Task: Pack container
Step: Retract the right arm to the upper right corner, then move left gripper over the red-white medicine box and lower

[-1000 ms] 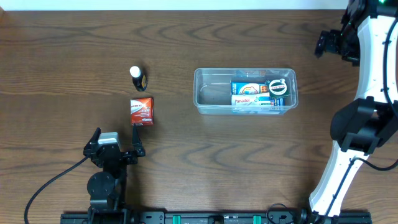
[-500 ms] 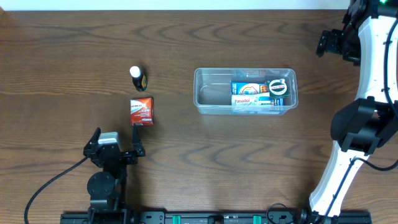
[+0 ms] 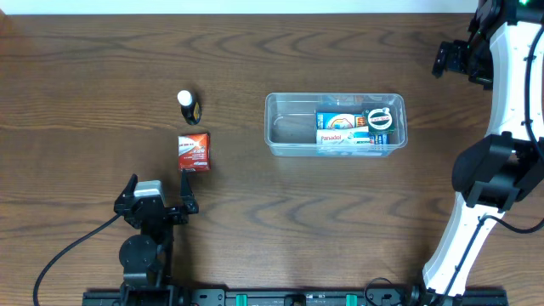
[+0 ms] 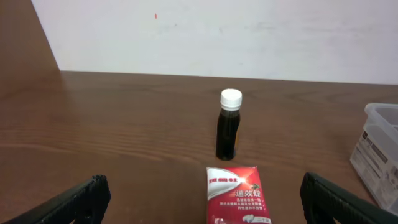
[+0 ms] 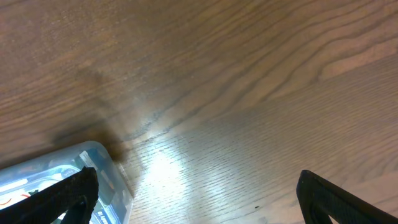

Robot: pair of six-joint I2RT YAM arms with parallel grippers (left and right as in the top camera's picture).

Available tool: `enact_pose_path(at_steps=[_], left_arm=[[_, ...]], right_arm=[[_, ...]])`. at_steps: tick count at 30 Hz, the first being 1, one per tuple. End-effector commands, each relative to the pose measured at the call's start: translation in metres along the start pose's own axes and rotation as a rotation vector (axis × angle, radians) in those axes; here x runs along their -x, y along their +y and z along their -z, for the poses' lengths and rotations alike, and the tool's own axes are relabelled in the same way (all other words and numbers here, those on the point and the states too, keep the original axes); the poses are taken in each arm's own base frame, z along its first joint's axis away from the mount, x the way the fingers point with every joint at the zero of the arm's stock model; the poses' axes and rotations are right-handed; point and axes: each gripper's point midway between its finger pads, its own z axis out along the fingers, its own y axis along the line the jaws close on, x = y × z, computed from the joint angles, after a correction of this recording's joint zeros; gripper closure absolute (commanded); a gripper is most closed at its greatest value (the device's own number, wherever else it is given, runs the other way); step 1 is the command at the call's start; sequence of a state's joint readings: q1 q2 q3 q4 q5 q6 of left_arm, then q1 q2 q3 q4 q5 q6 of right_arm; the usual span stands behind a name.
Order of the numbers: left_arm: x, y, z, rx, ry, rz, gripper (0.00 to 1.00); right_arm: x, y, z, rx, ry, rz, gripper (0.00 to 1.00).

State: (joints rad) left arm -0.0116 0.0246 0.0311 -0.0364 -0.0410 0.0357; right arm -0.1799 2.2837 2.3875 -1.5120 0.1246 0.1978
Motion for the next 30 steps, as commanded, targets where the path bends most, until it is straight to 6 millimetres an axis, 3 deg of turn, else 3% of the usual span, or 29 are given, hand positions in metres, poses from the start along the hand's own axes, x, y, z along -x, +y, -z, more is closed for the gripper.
enact_pose_path(at_steps=[1, 6, 10, 14, 18, 22, 27, 30], left_arm=[[-0.011, 0.007, -0.002, 0.042, 0.021, -0.026, 0.02], [0.023, -0.001, 0.001, -0.006, -0.076, 0.094, 0.02], [0.071, -0.001, 0.01, -0.006, -0.123, 0.066, 0.02], [0.114, -0.004, 0.009, -0.009, -0.042, 0.059, 0.02], [0.15, -0.007, -0.011, 0.002, 0.132, 0.044, 0.02], [0.175, -0.018, -0.046, -0.026, 0.375, 0.028, 0.02], [0.184, -0.039, -0.082, -0.101, 0.644, 0.035, 0.02], [0.191, -0.049, -0.101, -0.138, 0.71, 0.049, 0.02]], right_arm=[[0.0, -0.003, 0.002, -0.01, -0.005, -0.007, 0.01], [0.0, -0.003, 0.002, -0.01, -0.005, -0.007, 0.01], [0.0, -0.003, 0.002, -0.01, -0.005, -0.007, 0.01], [0.0, -0.003, 0.002, -0.01, -0.005, -0.007, 0.01], [0.0, -0.003, 0.002, -0.01, -0.005, -0.007, 0.01], [0.0, -0.003, 0.002, -0.01, -0.005, -0.007, 0.01], [0.0, -0.003, 0.002, -0.01, -0.005, -0.007, 0.01], [0.0, -0.003, 0.002, -0.01, -0.005, -0.007, 0.01]])
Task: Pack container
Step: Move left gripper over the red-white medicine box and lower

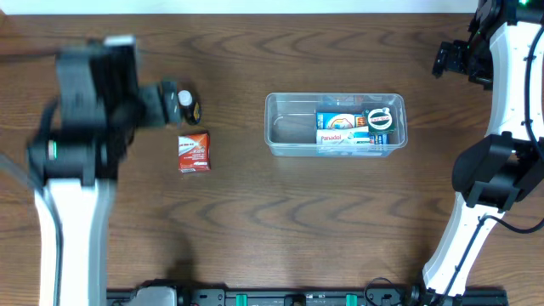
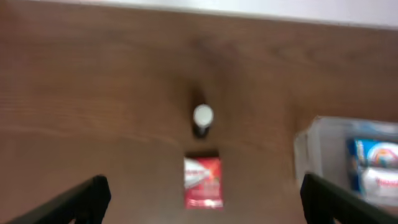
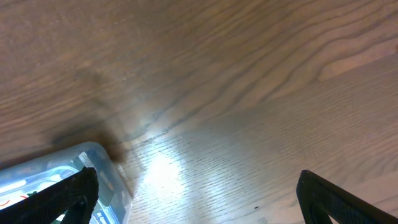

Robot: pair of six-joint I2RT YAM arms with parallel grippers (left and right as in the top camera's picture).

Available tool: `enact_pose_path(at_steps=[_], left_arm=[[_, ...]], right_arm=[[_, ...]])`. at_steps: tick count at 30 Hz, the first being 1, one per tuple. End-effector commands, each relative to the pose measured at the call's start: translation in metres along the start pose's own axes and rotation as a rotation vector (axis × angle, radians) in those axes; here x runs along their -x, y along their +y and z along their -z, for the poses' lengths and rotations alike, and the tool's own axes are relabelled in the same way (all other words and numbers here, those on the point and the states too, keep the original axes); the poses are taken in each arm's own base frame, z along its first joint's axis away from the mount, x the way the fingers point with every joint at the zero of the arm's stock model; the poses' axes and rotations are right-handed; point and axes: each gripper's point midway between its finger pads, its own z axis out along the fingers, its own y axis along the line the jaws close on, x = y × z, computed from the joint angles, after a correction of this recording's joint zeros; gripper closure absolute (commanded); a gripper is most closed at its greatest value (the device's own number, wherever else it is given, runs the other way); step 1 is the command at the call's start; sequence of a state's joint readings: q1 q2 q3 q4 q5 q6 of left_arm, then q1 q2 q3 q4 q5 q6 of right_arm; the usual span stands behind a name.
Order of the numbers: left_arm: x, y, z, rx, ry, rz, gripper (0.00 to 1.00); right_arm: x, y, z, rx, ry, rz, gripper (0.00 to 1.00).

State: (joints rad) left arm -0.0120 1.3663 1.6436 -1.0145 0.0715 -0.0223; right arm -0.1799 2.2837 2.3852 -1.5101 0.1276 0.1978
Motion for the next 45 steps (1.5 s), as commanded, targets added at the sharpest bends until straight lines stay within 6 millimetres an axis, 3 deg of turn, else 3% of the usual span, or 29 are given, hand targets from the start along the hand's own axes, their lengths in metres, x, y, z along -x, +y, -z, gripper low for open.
enact_pose_path(at_steps=[1, 8, 14, 20, 23, 30, 39, 45], left_arm=[[0.026, -0.016, -0.004, -0.073, 0.006, -0.004, 0.02], [0.024, -0.015, -0.025, -0.068, 0.054, -0.002, 0.02], [-0.019, -0.008, -0.032, -0.033, 0.228, 0.005, 0.02], [-0.076, 0.001, -0.068, 0.004, 0.412, 0.036, 0.02], [-0.093, 0.002, -0.085, 0.013, 0.44, 0.064, 0.02], [-0.124, 0.006, -0.118, 0.018, 0.46, 0.075, 0.02], [-0.163, 0.01, -0.142, 0.023, 0.503, 0.075, 0.02], [-0.168, 0.011, -0.156, 0.019, 0.463, 0.072, 0.02]], right_arm=[[0.0, -0.003, 0.002, -0.006, -0.005, -0.007, 0.01], [0.0, -0.003, 0.002, -0.006, -0.005, -0.007, 0.01], [0.0, -0.003, 0.002, -0.006, -0.005, -0.007, 0.01], [0.0, -0.003, 0.002, -0.006, -0.005, -0.007, 0.01], [0.0, -0.003, 0.002, -0.006, -0.005, -0.007, 0.01], [0.0, -0.003, 0.002, -0.006, -0.006, -0.006, 0.01], [0.0, -0.003, 0.002, -0.006, -0.005, -0.006, 0.01], [0.0, -0.003, 0.002, -0.006, -0.005, -0.007, 0.01]])
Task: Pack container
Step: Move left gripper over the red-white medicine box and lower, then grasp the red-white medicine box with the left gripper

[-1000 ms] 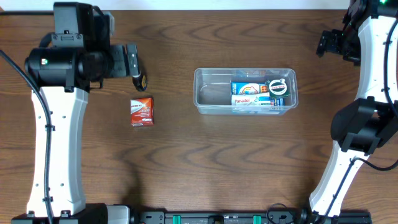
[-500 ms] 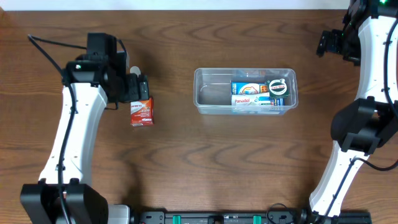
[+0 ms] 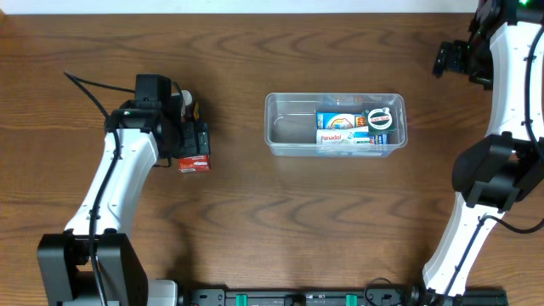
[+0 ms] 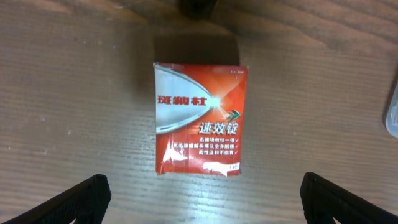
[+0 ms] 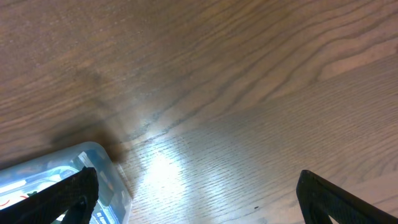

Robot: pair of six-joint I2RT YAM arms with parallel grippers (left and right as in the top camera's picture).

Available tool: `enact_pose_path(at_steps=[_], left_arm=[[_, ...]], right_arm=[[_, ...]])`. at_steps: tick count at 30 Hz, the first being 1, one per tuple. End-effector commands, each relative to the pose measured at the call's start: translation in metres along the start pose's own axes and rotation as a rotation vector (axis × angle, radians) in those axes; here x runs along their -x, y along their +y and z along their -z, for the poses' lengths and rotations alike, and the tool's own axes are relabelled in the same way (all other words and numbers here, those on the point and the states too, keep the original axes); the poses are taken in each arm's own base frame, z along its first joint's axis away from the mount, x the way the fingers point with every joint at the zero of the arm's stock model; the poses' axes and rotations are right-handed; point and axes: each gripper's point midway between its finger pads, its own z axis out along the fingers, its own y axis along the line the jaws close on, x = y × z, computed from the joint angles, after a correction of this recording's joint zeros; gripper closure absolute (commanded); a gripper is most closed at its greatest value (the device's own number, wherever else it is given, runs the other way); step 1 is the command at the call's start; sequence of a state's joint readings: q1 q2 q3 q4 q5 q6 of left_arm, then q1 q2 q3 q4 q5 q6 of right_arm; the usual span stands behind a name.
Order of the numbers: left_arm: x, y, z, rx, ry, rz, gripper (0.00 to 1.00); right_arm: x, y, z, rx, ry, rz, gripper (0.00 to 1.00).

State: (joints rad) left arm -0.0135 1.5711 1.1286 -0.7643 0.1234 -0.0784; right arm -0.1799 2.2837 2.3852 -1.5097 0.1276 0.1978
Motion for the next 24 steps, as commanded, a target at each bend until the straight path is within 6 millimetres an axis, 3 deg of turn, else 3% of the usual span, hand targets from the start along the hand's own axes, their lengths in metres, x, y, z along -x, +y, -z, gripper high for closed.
enact_pose_path(at_steps=[1, 11, 18, 24], left_arm=[[0.001, 0.004, -0.005, 0.019, -0.016, -0.001, 0.02], [-0.01, 0.009, -0.024, 0.035, -0.016, -0.04, 0.0], [0.001, 0.008, -0.03, 0.031, -0.052, -0.048, 0.01], [-0.004, 0.01, -0.044, 0.035, -0.012, -0.061, 0.04]], right_arm=[[0.0, -0.003, 0.002, -0.006, -0.005, -0.007, 0.01], [0.0, -0.003, 0.002, -0.006, -0.005, -0.007, 0.01], [0.0, -0.003, 0.002, -0.007, -0.005, -0.007, 0.01], [0.0, -0.003, 0.002, -0.006, -0.005, -0.007, 0.01]])
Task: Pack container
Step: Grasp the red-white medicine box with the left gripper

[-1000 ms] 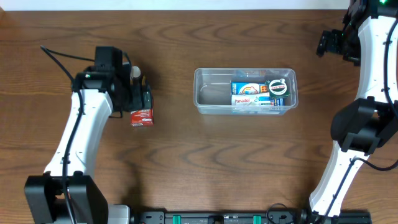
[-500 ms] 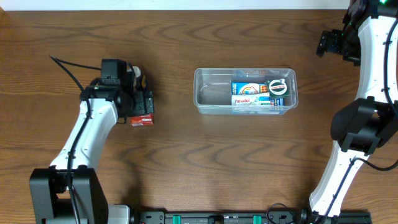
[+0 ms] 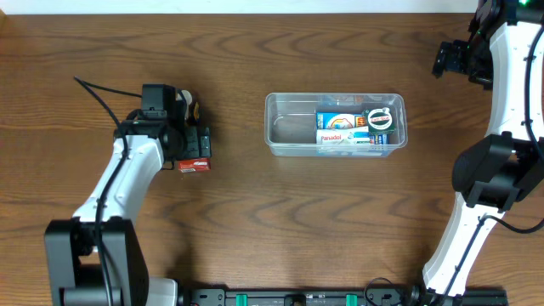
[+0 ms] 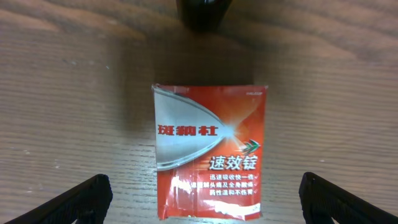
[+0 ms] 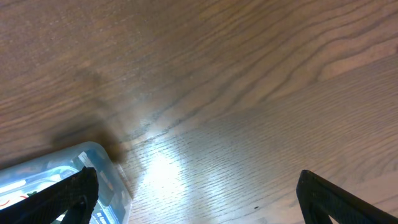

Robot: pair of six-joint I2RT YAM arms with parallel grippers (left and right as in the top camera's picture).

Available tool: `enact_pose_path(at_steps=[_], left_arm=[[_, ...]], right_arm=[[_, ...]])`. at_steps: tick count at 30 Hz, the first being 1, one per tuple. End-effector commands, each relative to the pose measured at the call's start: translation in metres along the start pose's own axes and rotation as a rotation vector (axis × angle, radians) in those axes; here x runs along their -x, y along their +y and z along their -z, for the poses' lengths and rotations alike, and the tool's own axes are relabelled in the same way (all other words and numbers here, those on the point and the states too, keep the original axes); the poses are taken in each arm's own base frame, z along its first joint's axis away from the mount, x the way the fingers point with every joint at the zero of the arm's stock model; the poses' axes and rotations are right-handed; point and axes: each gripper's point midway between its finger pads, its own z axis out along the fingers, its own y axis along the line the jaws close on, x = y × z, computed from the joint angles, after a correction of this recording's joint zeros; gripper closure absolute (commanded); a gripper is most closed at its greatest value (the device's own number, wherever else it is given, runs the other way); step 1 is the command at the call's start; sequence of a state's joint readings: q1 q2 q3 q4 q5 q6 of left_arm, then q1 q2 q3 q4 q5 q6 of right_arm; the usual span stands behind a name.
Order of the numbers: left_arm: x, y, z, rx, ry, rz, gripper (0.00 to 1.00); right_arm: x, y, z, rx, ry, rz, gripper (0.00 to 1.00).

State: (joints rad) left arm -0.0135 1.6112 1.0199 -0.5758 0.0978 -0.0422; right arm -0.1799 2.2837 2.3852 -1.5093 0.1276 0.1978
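Note:
A red-and-silver medicine packet (image 4: 210, 152) lies flat on the wooden table (image 3: 255, 221), its lower end between the spread fingers of my open left gripper (image 4: 202, 208), which hangs straight above it. In the overhead view the gripper (image 3: 197, 144) covers most of the packet (image 3: 194, 165). Just beyond the packet stands a small dark bottle (image 4: 204, 12) with a white cap (image 3: 184, 96). The clear plastic container (image 3: 336, 124), mid-table, holds several medicine boxes in its right half. My right gripper (image 5: 199, 208) is open over bare table, far back right.
A corner of the container (image 5: 84, 171) shows at the lower left of the right wrist view. The container's left half (image 3: 291, 126) holds nothing. The right arm (image 3: 501, 127) runs along the table's right edge.
My left gripper has come lower over the red packet, which now looks larger between the open fingers. The right arm has not moved.
My left arm was folded low at the front edge, facing the bottle and packet. Then it was raised high over the table's left side. Then it hung open above the packet, and now it is closer to it. The right arm stayed still throughout.

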Motion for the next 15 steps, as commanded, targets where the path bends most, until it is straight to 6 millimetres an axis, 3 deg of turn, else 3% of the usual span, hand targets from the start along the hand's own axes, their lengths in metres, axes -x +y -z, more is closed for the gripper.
enact_pose_path(at_steps=[1, 7, 15], left_arm=[[-0.006, 0.003, -0.011, 0.014, 0.036, -0.023, 0.04], [0.004, 0.002, -0.018, 0.011, 0.004, -0.024, 0.04], [-0.003, 0.0, -0.029, 0.001, 0.042, -0.023, 0.04]], right_arm=[[0.0, -0.003, 0.002, -0.007, -0.004, -0.006, 0.01], [0.0, -0.003, 0.002, -0.007, -0.004, -0.007, 0.01], [0.0, -0.003, 0.002, -0.006, -0.004, -0.006, 0.01]])
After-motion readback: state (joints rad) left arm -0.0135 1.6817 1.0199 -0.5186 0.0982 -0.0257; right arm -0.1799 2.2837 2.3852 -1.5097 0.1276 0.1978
